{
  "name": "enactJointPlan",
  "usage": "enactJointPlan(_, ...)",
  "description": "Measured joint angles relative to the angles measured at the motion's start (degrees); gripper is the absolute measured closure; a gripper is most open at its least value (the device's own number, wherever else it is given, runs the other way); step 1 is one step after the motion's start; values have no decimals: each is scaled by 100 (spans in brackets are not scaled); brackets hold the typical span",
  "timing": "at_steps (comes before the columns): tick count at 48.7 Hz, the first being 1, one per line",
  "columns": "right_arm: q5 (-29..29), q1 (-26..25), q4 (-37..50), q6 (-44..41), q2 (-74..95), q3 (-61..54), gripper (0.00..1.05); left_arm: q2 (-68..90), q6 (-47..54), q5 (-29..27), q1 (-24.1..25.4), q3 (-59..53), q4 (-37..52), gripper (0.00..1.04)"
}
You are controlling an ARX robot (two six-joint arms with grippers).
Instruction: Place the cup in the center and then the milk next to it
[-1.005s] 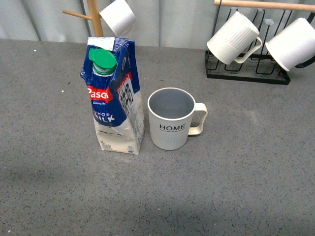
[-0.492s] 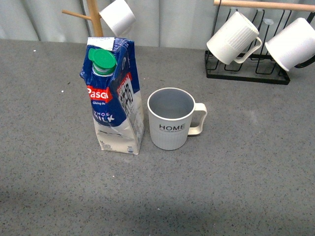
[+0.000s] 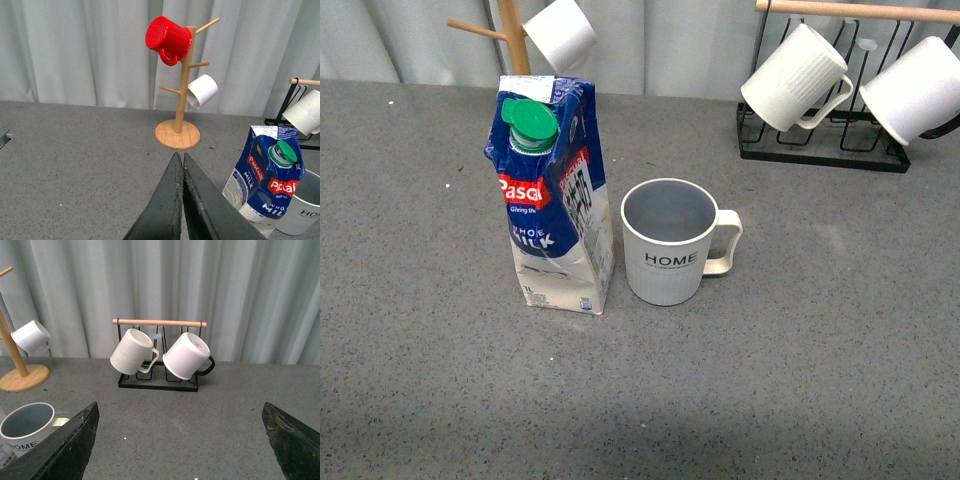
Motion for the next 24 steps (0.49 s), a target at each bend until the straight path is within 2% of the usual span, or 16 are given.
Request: enactJointPlan(24, 0, 0, 0, 0, 0, 0, 9, -986, 0, 0, 0, 0, -968, 101)
